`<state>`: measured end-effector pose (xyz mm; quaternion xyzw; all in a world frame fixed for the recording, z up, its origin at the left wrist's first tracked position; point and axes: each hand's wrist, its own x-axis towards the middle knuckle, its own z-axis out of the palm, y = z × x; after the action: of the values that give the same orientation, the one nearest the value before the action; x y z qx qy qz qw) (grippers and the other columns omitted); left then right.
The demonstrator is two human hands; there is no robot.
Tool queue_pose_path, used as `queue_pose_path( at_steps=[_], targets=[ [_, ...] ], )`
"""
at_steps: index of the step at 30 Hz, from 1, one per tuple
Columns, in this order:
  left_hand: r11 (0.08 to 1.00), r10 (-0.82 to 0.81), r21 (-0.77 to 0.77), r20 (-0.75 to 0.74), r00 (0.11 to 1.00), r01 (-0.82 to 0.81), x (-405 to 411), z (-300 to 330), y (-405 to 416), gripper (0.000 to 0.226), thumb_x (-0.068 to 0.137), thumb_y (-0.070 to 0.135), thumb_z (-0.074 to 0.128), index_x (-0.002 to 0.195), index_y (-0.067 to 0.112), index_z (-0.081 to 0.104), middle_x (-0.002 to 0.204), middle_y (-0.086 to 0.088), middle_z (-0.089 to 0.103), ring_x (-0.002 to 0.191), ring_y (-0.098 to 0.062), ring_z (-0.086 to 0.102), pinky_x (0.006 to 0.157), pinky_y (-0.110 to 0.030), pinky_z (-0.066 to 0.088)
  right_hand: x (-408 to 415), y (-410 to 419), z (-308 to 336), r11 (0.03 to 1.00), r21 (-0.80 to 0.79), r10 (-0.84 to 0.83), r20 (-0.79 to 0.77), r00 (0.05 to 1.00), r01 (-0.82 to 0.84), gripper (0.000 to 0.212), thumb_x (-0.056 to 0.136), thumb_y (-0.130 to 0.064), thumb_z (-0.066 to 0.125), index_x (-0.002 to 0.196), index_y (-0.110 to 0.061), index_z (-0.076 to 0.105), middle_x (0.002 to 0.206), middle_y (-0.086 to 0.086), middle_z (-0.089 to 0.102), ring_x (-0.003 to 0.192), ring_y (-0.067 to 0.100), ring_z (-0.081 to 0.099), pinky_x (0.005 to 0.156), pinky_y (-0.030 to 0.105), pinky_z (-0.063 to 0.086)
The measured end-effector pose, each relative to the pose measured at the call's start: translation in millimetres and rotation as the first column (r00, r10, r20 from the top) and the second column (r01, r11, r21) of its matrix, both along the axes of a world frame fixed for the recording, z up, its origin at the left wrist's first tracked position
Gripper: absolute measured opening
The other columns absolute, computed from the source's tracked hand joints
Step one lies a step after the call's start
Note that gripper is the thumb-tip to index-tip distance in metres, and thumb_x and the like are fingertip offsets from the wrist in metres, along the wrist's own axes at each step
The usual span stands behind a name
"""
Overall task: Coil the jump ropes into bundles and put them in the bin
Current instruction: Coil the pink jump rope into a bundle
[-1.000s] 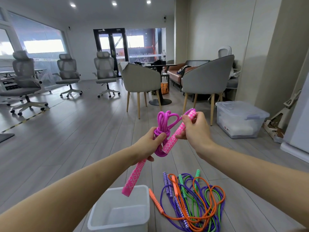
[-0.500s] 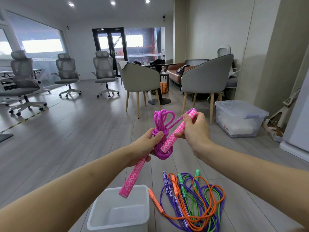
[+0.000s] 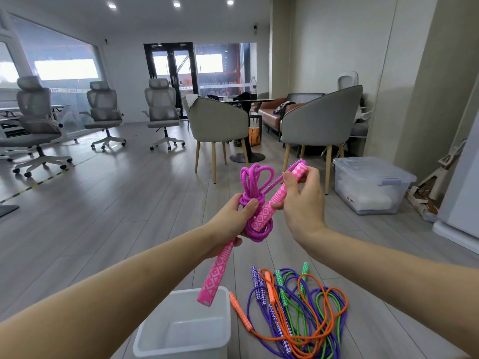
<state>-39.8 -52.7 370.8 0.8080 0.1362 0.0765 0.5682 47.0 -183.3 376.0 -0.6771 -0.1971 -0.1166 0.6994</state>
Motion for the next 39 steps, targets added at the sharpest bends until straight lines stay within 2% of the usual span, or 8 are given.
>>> queue_pose_path(
  at_steps=[3, 8, 12, 17, 25, 31, 37, 39],
  targets=[
    [0.999, 0.016, 0.035, 0.018, 1.0, -0.017, 1.5, -0.7, -3.1, 0.031, 0.106, 0.049, 0.042, 0.133, 0.034, 0.042, 0.108, -0.013, 0.071, 0.081, -0.019, 0.06, 0.048, -0.019, 0.041, -3.3, -1.3, 2.2, 1.0, -0.019, 0.008, 0.057, 0.998, -0.007, 0.015, 0.105, -0.039, 0.052, 0.114, -0.028, 0.047, 0.104, 0.001, 0.061, 0.086, 0.03, 0.073, 0.068, 0.047, 0.065],
    [0.999, 0.033, 0.034, 0.016, 0.999, -0.034, -0.3, -3.0, -0.9, 0.029, 0.106, 0.047, 0.045, 0.132, 0.036, 0.041, 0.106, -0.011, 0.071, 0.079, -0.017, 0.06, 0.049, -0.02, 0.043, -7.0, -6.9, 5.3, 0.985, -0.01, 0.172, 0.041, 0.984, -0.172, 0.02, 0.105, -0.031, 0.054, 0.119, -0.019, 0.046, 0.108, 0.007, 0.063, 0.067, 0.023, 0.074, 0.061, 0.032, 0.064],
    [0.999, 0.021, 0.038, -0.013, 1.0, -0.02, -3.2, -6.4, 1.8, 0.034, 0.105, 0.047, 0.046, 0.137, 0.034, 0.041, 0.097, -0.007, 0.071, 0.07, -0.012, 0.06, 0.05, -0.019, 0.044, -2.1, -9.8, 8.4, 0.954, -0.024, 0.297, -0.1, 0.95, -0.3, 0.026, 0.105, -0.027, 0.055, 0.128, -0.018, 0.044, 0.11, 0.013, 0.067, 0.08, 0.021, 0.074, 0.058, 0.031, 0.062],
    [0.999, 0.016, 0.053, -0.015, 1.0, -0.015, -3.8, -3.9, 2.0, 0.037, 0.106, 0.048, 0.044, 0.14, 0.035, 0.038, 0.097, -0.007, 0.073, 0.072, -0.013, 0.06, 0.051, -0.02, 0.045, 0.8, -9.5, 5.1, 0.939, -0.11, 0.311, -0.14, 0.94, -0.327, 0.019, 0.109, -0.021, 0.048, 0.125, -0.012, 0.046, 0.106, 0.019, 0.066, 0.051, 0.009, 0.058, 0.048, 0.026, 0.054],
    [1.0, -0.01, -0.011, 0.027, 1.0, 0.01, -2.5, 1.3, -7.2, 0.036, 0.106, 0.046, 0.046, 0.139, 0.036, 0.037, 0.105, -0.011, 0.073, 0.086, -0.021, 0.071, 0.048, -0.02, 0.042, 0.7, -8.5, 3.6, 0.983, 0.007, 0.185, -0.122, 0.975, -0.186, 0.037, 0.109, -0.027, 0.047, 0.144, -0.016, 0.04, 0.123, 0.005, 0.061, 0.098, 0.014, 0.068, 0.059, 0.025, 0.061],
    [0.994, -0.024, -0.106, 0.043, 0.999, 0.028, -2.6, 5.2, -9.5, 0.032, 0.106, 0.044, 0.046, 0.136, 0.036, 0.039, 0.106, -0.011, 0.073, 0.078, -0.016, 0.073, 0.05, -0.022, 0.04, -2.4, -6.4, 2.0, 0.989, 0.015, 0.145, -0.056, 0.988, -0.144, 0.043, 0.109, -0.029, 0.047, 0.148, -0.017, 0.037, 0.126, 0.003, 0.057, 0.107, 0.017, 0.065, 0.064, 0.027, 0.063],
    [0.976, -0.013, -0.215, 0.029, 1.0, 0.019, -0.1, 3.4, -11.7, 0.033, 0.106, 0.044, 0.048, 0.136, 0.033, 0.042, 0.112, -0.016, 0.072, 0.087, -0.026, 0.072, 0.045, -0.019, 0.042, -7.3, -5.9, -0.2, 0.988, 0.042, 0.151, -0.038, 0.988, -0.149, 0.042, 0.109, -0.029, 0.048, 0.147, -0.014, 0.038, 0.119, 0.004, 0.059, 0.098, 0.02, 0.07, 0.06, 0.03, 0.064],
    [0.971, -0.006, -0.24, 0.026, 1.0, 0.012, 0.6, 2.0, -11.9, 0.034, 0.105, 0.043, 0.048, 0.136, 0.032, 0.041, 0.112, -0.016, 0.072, 0.087, -0.027, 0.072, 0.043, -0.018, 0.043, -7.9, -5.5, -2.0, 0.989, 0.021, 0.148, -0.018, 0.989, -0.148, 0.043, 0.108, -0.029, 0.049, 0.147, -0.015, 0.038, 0.114, -0.003, 0.059, 0.101, 0.019, 0.069, 0.068, 0.041, 0.066]
  ],
)
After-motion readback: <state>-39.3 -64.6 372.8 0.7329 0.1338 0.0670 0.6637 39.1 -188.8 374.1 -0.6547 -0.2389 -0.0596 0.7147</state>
